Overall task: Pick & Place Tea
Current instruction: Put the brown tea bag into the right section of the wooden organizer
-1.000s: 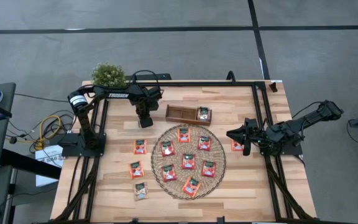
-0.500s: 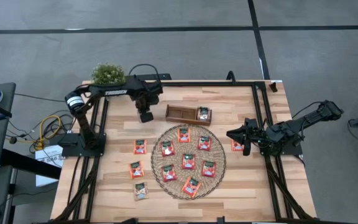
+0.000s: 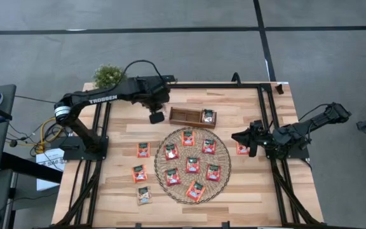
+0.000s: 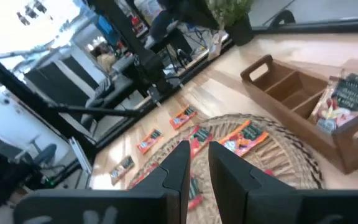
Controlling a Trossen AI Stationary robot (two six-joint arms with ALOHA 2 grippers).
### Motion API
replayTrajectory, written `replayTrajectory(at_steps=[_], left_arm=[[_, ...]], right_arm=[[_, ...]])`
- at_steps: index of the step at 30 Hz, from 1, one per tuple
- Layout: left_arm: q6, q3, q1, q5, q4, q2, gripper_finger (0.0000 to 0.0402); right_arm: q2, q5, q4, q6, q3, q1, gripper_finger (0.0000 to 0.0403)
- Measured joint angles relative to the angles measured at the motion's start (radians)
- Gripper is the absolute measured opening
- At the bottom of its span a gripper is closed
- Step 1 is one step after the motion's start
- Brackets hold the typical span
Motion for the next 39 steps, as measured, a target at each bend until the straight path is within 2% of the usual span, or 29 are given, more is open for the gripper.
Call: replayTrajectory(at_steps=[4, 8, 12, 17, 23, 28, 33, 39], left_arm=[[0.034, 0.035, -0.096, -0.051, 0.114, 0.006, 0.0000], [0.078, 0.064, -0.181, -0.116, 0.229, 0.011, 0.0000], [0.158, 0.091, -0.250, -0.194, 0.326, 0.043, 0.0000], [0.260, 0.134, -0.305, -0.257, 0.425, 0.113, 0.0000], [0.315, 0.241, -0.324, -0.294, 0.451, 0.226, 0.0000], [0.355, 0.326, -0.326, -0.308, 0.448, 0.291, 0.0000], [0.362, 0.349, -0.327, -0.310, 0.440, 0.306, 0.0000], [0.362, 0.349, -0.326, -0.310, 0.407, 0.306, 0.0000]], right_arm=[[0.000, 0.073, 0.083, -0.089, 0.000, -0.009, 0.0052], [0.026, 0.081, 0.178, -0.190, 0.000, -0.053, 0.0052], [0.070, 0.032, 0.262, -0.205, 0.000, -0.118, 0.0052], [0.156, -0.084, 0.323, -0.206, 0.017, -0.215, 0.0052], [0.300, -0.213, 0.323, -0.278, 0.124, -0.321, 0.0058], [0.415, -0.287, 0.266, -0.310, 0.217, -0.396, 0.0086], [0.507, -0.350, 0.233, -0.321, 0.279, -0.466, 0.0126], [0.588, -0.360, 0.234, -0.342, 0.340, -0.516, 0.0165]])
